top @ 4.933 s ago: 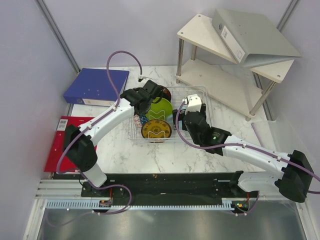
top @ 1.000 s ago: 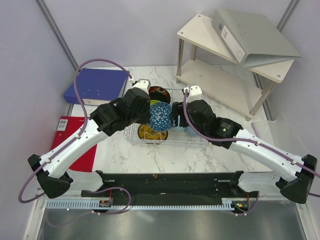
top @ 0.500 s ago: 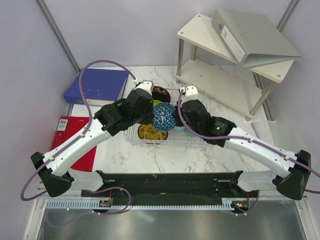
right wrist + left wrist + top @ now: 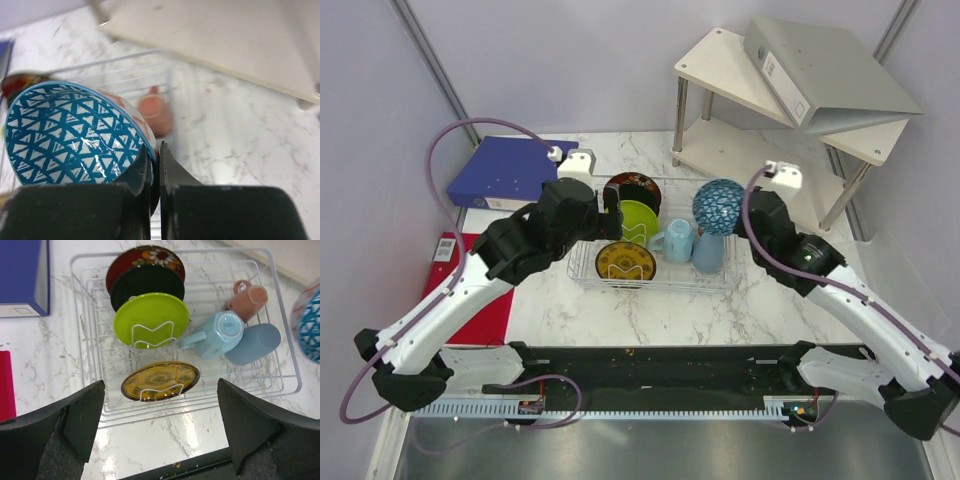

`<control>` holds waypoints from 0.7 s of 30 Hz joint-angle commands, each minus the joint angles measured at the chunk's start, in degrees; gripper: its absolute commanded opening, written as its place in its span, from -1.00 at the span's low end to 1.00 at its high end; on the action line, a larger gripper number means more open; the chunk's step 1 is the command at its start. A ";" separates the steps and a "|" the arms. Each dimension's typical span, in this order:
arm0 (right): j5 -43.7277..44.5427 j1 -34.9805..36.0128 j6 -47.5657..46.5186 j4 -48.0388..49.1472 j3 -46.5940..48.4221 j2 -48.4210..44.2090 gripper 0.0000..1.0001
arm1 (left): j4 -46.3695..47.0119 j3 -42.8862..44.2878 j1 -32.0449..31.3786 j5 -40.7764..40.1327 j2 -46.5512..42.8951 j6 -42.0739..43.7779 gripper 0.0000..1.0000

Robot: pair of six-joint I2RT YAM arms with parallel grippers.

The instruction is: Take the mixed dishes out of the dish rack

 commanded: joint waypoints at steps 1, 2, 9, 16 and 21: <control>3.91 -10.53 10.57 -2.33 -4.32 -6.57 -1.00 | 1.79 0.01 0.08 -6.19 -3.93 -0.20 0.99; 3.91 -12.55 14.07 -2.16 -7.20 -8.50 -1.00 | 1.71 -0.26 0.17 -6.37 -4.20 -0.29 0.99; -6.19 -30.56 21.31 -2.25 -14.78 -9.92 -1.00 | 1.71 -3.51 0.17 -6.11 -6.31 -1.17 0.99; -12.70 -39.02 23.68 0.82 -21.02 -6.33 -1.00 | 1.71 -7.11 0.17 -5.15 -6.84 -2.14 0.99; -17.62 -43.15 26.41 5.92 -26.56 0.44 -1.00 | 1.71 -8.43 0.17 -2.95 -6.57 -3.19 0.99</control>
